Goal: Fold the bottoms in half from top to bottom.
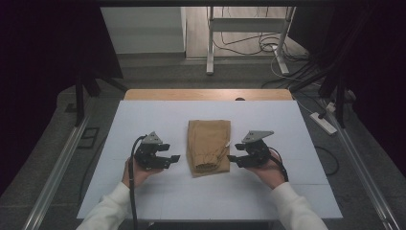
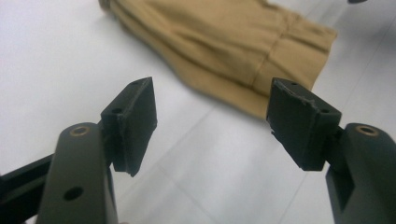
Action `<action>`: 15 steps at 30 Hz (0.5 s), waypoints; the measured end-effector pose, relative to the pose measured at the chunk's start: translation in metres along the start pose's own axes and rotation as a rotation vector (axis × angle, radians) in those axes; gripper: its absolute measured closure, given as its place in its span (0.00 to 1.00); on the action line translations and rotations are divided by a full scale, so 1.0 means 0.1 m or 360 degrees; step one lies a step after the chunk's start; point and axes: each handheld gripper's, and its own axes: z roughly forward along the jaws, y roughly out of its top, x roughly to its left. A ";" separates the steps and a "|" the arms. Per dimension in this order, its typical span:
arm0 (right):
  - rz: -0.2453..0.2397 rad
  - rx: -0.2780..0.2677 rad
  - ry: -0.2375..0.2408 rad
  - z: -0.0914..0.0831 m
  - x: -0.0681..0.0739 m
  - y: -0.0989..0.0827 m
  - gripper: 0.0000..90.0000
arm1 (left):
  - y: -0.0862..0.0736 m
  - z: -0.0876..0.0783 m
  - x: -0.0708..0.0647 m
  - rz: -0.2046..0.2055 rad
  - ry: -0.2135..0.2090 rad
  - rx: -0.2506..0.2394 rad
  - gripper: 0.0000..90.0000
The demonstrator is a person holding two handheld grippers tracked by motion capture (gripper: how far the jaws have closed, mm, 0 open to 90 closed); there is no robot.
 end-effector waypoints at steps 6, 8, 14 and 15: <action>0.0023 0.0024 -0.0011 -0.11 0.00 -0.19 0.45 | -0.15 -0.04 -0.04 -0.0026 -0.0002 0.0019 0.36; 0.0045 0.0026 -0.0020 -0.16 -0.01 -0.28 0.45 | -0.18 -0.07 -0.06 -0.0029 -0.0003 0.0015 0.36; 0.0080 0.0048 -0.0039 -0.31 -0.01 -0.51 0.45 | -0.31 -0.17 -0.12 -0.0029 0.0001 0.0020 0.36; 0.0081 0.0054 -0.0041 -0.33 -0.01 -0.54 0.45 | -0.33 -0.19 -0.12 -0.0038 0.0003 0.0023 0.36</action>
